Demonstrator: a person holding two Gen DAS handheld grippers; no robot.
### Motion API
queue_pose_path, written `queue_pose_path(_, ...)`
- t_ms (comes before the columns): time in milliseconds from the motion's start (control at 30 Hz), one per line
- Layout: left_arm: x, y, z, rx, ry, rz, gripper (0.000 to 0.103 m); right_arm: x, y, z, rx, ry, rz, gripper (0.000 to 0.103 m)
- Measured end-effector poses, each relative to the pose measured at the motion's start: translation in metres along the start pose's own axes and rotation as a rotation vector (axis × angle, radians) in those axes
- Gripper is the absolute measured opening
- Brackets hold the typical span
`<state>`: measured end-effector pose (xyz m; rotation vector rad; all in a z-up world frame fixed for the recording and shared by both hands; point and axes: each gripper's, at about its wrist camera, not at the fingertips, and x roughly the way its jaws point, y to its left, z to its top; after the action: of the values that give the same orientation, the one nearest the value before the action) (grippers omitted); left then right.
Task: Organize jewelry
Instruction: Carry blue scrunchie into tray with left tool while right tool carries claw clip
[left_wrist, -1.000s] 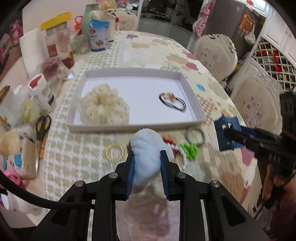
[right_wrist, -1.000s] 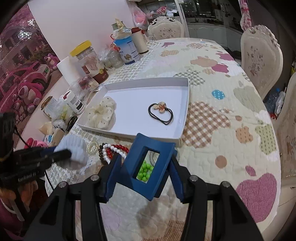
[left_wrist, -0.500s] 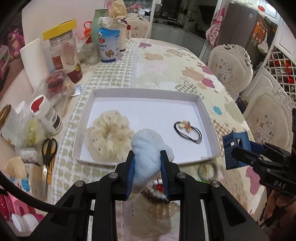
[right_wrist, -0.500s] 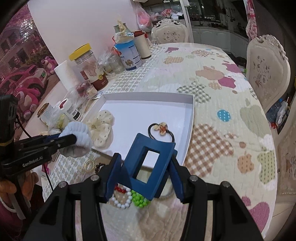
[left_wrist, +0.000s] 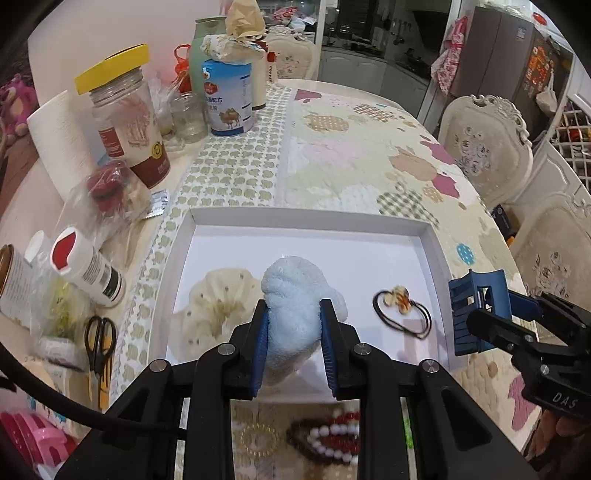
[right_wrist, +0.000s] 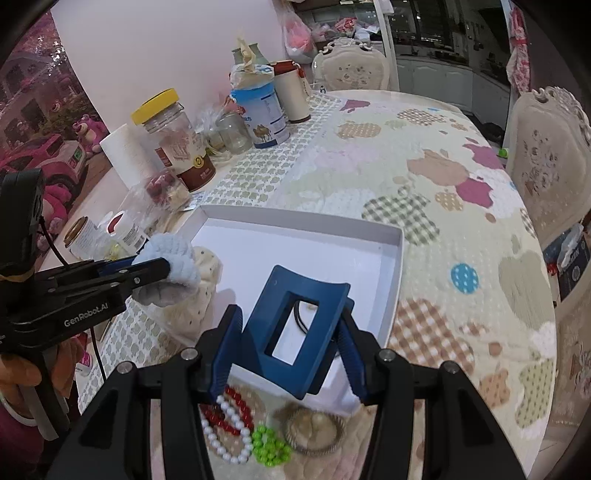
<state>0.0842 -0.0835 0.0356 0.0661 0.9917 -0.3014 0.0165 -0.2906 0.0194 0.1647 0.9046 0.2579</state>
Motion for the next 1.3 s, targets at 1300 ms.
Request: queue_pose_path(1300,0.105,0.029,0.034,-0.135,0.086,0.051,0.017,0.141,-0.047,0.050,-0.007,0.161,-0.041,0.054)
